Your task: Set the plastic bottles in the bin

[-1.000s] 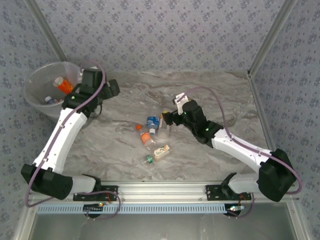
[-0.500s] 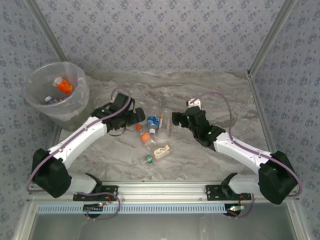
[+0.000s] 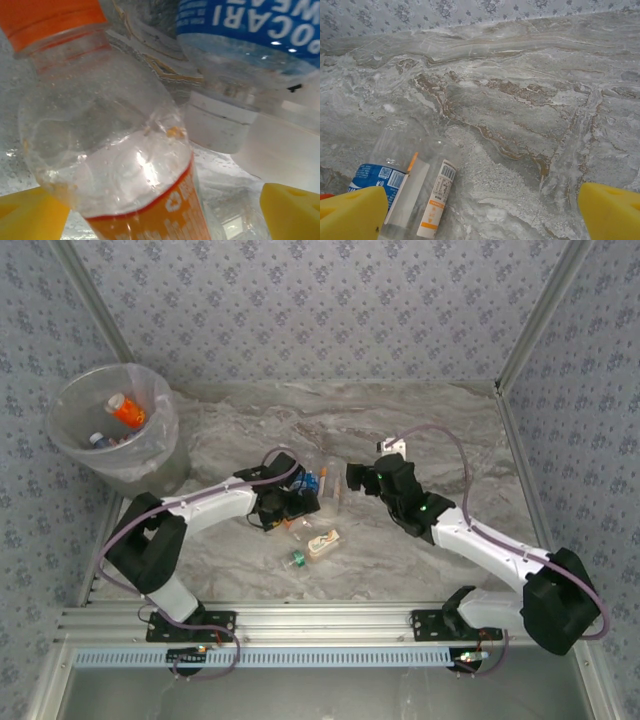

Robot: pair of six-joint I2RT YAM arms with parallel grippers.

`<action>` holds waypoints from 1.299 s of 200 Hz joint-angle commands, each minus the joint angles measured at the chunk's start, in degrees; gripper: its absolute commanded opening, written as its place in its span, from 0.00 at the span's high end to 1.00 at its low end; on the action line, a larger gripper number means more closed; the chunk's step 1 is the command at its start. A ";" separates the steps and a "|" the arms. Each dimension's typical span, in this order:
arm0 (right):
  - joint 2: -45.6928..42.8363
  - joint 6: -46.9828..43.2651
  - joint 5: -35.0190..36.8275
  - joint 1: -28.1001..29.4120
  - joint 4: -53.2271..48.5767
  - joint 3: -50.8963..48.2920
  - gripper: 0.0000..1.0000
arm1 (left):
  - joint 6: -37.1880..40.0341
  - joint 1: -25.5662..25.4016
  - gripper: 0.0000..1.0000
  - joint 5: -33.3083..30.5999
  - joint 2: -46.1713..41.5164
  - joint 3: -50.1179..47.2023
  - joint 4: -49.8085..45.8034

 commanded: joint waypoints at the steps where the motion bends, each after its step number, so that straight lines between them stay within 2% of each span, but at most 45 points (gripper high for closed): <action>1: -2.16 -1.81 -1.00 0.18 0.37 -1.14 0.00 | -0.84 -0.12 0.08 -0.76 0.53 -1.49 0.64; 62: -3.49 -3.67 -2.19 0.19 1.47 -2.20 0.00 | 0.72 -0.22 0.19 -1.79 2.36 -2.56 1.22; 117: -3.33 -4.58 -2.58 0.21 2.22 -1.88 0.00 | 2.63 -0.25 0.39 -2.77 2.90 -2.94 4.60; 162: -3.05 -4.90 -2.75 0.20 2.14 -1.54 0.00 | 3.36 -0.21 0.50 -2.89 2.16 -3.42 5.69; 182: -3.05 -4.98 -3.22 0.20 2.61 -1.75 0.00 | 3.36 -0.26 0.57 -3.27 1.00 -4.36 6.32; 217: -3.05 -7.78 -9.13 0.31 5.48 -2.19 0.00 | 4.25 -0.24 0.63 -4.53 -1.91 -5.22 6.30; 260: -1.94 -13.78 -17.70 1.18 7.05 -0.59 0.00 | 6.20 -0.19 0.64 -8.22 -6.76 -5.05 2.87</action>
